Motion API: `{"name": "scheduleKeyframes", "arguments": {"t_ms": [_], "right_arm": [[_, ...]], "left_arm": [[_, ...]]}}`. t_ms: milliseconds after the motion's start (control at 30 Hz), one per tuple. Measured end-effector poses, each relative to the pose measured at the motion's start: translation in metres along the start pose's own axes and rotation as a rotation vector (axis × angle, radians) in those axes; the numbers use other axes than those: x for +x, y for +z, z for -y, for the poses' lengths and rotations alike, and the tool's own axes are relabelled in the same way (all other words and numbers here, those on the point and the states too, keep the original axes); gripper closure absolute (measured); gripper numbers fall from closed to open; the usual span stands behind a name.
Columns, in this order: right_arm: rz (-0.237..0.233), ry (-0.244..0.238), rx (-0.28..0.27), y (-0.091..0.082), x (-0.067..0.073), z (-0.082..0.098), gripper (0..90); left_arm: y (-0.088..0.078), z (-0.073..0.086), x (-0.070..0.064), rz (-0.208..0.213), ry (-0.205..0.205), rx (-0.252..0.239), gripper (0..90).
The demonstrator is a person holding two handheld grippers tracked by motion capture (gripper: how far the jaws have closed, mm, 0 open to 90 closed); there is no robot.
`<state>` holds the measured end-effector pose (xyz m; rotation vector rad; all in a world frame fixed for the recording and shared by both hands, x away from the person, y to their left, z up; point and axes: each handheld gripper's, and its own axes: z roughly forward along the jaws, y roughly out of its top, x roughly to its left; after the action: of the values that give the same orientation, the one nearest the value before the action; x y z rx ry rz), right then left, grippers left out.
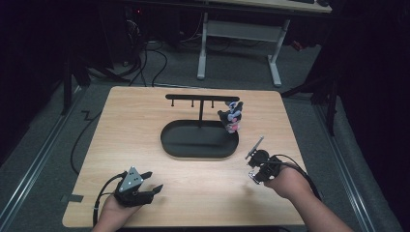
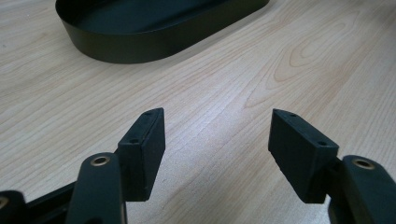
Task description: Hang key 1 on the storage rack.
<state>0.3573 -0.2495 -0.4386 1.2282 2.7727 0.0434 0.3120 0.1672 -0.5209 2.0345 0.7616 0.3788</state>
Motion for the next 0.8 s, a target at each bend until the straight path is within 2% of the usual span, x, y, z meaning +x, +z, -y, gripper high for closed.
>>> {"name": "scheduleKeyframes", "arguments": {"t_ms": [167,500,800], "right_arm": [[-0.003,-0.001,-0.024,-0.013,-0.001,-0.011,84.8],[-0.047,0.014,-0.063,-0.029,-0.004,-0.027,84.9],[-0.052,0.013,-0.091,-0.044,-0.006,-0.042,84.8]], "left_arm": [[-0.001,0.000,0.000,-0.002,-0.001,-0.003,37.2],[-0.002,0.000,0.001,-0.001,-0.004,-0.008,37.2],[-0.002,0.000,0.001,-0.001,-0.004,-0.006,37.2]]}}
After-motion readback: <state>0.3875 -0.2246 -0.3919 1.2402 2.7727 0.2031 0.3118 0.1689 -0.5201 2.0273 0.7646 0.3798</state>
